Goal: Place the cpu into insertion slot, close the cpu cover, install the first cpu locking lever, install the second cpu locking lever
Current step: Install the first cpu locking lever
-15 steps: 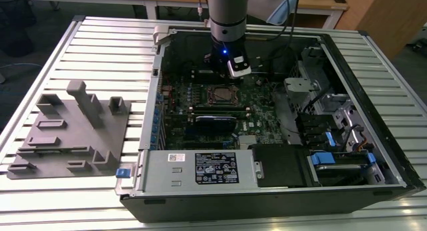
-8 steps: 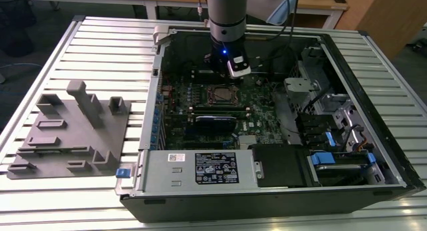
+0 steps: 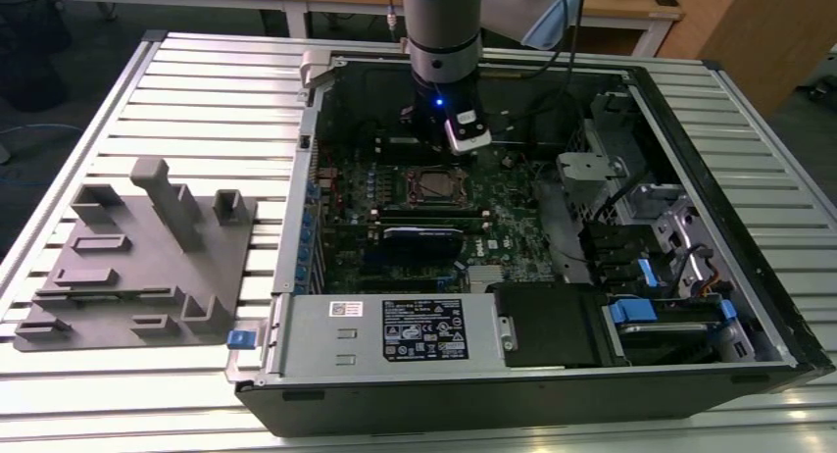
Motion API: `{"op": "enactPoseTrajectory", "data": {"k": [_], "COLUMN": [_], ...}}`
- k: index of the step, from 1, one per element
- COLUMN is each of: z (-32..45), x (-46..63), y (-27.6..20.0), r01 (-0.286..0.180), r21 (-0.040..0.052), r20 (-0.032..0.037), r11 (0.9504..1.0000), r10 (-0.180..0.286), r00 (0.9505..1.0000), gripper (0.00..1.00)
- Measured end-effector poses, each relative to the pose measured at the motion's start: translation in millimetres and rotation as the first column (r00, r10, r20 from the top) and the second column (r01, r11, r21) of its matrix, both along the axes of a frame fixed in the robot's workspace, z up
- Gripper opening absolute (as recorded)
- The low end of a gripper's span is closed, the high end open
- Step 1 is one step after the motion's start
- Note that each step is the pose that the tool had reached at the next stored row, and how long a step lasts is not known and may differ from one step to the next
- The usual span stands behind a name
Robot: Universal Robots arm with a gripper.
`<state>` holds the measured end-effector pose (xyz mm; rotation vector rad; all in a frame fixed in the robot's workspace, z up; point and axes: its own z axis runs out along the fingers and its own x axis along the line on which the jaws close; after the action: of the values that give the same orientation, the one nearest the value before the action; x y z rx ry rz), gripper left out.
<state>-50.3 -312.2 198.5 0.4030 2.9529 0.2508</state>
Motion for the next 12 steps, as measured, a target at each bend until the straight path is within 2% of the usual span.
{"op": "enactPoseTrajectory", "data": {"k": [5, 12], "z": [-0.6, -1.5], "x": [-1.2, -3.0], "y": [-0.2, -1.3], "r01": [0.000, 0.000], "r21": [-0.0023, -0.0061], "r20": [0.0077, 0.0145], "r11": [1.0000, 1.0000], "r10": [0.000, 0.000], "r00": [1.0000, 0.9999], "gripper": [0.11, 0.11]}}
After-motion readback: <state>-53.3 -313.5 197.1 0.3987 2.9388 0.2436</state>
